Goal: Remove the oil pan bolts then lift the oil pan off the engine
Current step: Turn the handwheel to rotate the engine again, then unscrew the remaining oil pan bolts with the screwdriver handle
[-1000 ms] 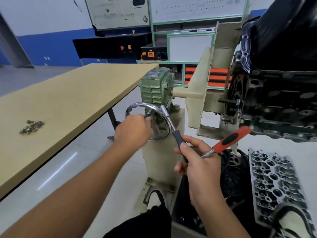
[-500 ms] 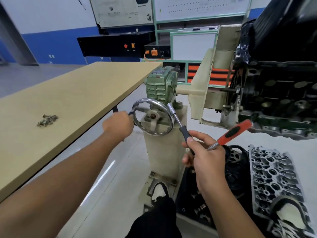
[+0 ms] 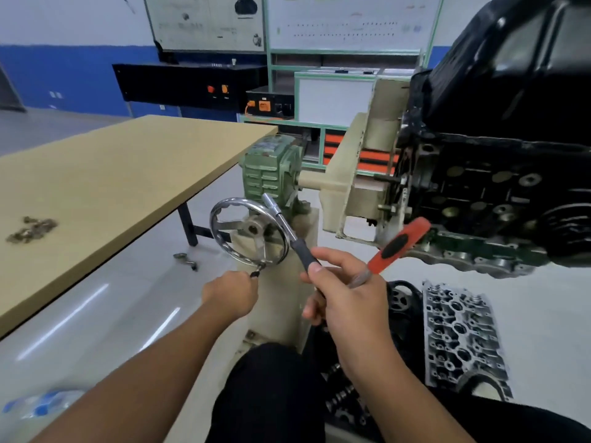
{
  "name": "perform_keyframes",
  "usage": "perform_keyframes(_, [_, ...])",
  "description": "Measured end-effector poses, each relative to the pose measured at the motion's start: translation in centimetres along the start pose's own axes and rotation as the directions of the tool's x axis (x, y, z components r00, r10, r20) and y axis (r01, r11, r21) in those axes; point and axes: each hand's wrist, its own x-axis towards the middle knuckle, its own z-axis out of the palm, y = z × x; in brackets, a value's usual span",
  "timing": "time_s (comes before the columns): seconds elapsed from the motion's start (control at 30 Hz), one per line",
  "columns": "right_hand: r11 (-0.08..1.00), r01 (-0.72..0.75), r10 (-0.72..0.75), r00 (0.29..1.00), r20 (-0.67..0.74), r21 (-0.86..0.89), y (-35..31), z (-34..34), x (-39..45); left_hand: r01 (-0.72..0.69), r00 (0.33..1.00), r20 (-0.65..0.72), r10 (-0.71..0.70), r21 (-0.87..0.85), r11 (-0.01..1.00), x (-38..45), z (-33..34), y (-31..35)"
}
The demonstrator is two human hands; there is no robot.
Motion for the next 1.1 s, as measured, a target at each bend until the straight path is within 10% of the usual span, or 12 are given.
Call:
perform_keyframes(0.2, [0.999, 0.053, -0.052, 0.994, -0.100, 0.007, -2.0, -3.3, -1.9, 0.058, 0.998, 0.049, -0.046, -0.280, 0.958, -1.4, -1.1, 0.2])
perform_keyframes(0.3, [0.994, 0.105, -0.096, 0.981, -0.166, 0.041, -3.4, -5.6, -2.3, -0.146, 0.945, -0.327, -0.008, -0.443, 0.884, -3.4, -4.5, 4.6])
perform_keyframes(0.4, [0.987, 0.153, -0.143, 0.971, -0.190, 0.040, -5.3, -7.2, -2.9, -0.645, 0.651, -0.746, 0.136, -0.450, 0.618, -7.9, -9.8, 10.2])
perform_keyframes(0.5, [0.971, 0.240, -0.238, 0.952, -0.190, -0.016, -8.2, -8.5, -3.3, -0.910, 0.306, -0.873, 0.379, -0.153, 0.385, -11.0, -14.8, 14.7])
perform_keyframes(0.77, [0.875, 0.397, -0.464, 0.850, -0.251, -0.275, -20.7, -16.6, -2.4, -0.859, -0.139, -0.772, 0.620, 0.406, 0.313, -11.5, -23.6, 26.0])
perform_keyframes(0.97, [0.656, 0.511, -0.742, 0.571, -0.351, -0.555, -31.4, -18.7, 1.7, -0.990, -0.081, -0.656, 0.751, 0.137, 0.013, -10.7, -28.0, 33.3])
perform_keyframes(1.1, [0.548, 0.476, -0.797, 0.547, -0.256, -0.688, -35.1, -17.4, 4.6, -0.964, 0.082, -0.663, 0.744, -0.243, -0.110, -11.1, -26.9, 37.4])
